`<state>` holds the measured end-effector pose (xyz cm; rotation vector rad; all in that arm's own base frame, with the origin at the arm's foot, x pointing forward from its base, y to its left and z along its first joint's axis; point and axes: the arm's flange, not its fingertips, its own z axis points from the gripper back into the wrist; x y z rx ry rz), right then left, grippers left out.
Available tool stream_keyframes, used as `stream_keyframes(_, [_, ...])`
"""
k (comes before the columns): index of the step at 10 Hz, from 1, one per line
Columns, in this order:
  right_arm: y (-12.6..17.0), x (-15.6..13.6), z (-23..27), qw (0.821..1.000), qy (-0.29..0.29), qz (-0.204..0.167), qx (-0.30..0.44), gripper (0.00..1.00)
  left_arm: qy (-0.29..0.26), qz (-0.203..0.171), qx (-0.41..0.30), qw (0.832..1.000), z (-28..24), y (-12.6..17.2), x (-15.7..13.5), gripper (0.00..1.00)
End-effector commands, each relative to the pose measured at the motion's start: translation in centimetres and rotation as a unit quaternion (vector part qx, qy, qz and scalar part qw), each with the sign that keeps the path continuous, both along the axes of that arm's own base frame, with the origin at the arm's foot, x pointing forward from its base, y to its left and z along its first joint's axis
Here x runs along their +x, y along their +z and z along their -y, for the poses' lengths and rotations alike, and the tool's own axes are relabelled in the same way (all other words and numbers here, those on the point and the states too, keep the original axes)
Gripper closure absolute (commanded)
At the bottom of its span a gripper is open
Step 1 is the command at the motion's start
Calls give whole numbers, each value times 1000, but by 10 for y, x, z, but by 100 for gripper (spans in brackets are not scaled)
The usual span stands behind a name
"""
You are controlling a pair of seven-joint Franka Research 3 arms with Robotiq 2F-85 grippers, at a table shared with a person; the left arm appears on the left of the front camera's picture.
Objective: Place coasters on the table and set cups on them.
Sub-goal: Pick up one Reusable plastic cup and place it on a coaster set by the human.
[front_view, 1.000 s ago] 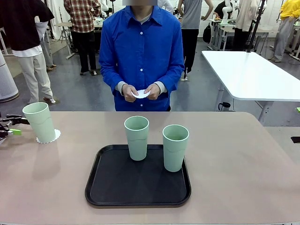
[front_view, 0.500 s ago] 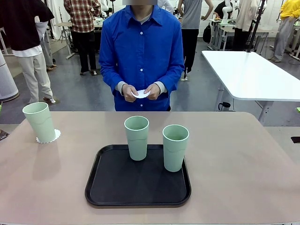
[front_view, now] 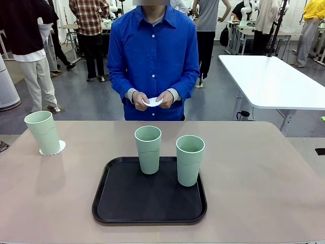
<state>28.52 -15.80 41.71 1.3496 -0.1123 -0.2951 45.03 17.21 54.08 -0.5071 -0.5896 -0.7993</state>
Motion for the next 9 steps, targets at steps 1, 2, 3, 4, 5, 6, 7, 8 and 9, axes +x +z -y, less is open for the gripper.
stream_keyframes(1, [0,2,0,1000,-6,5,7,0,13,-44,73,996,27,18,-22,0])
stream_keyframes(2, [0,2,0,1000,-6,5,7,0,27,-62,122,990,38,26,-30,0])
stream_keyframes(3, [0,2,0,1000,-6,5,7,0,35,-80,152,984,49,28,-39,0])
stream_keyframes(4, [0,2,0,1000,-6,5,7,0,35,-89,169,981,54,29,-43,0])
stream_keyframes(5, [0,2,0,1000,-6,5,7,0,40,-99,183,977,55,26,-46,0])
stream_keyframes(6, [0,2,0,1000,-6,5,7,0,45,-107,191,975,54,20,-44,0])
stream_keyframes(7, [0,2,0,1000,-6,5,7,0,46,-104,172,979,50,12,-46,0])
stream_keyframes(8, [0,2,0,1000,-6,5,7,0,34,-99,182,978,52,28,-44,0])
stream_keyframes(9, [0,2,0,1000,-6,5,7,0,34,-99,182,978,52,28,-44,0])
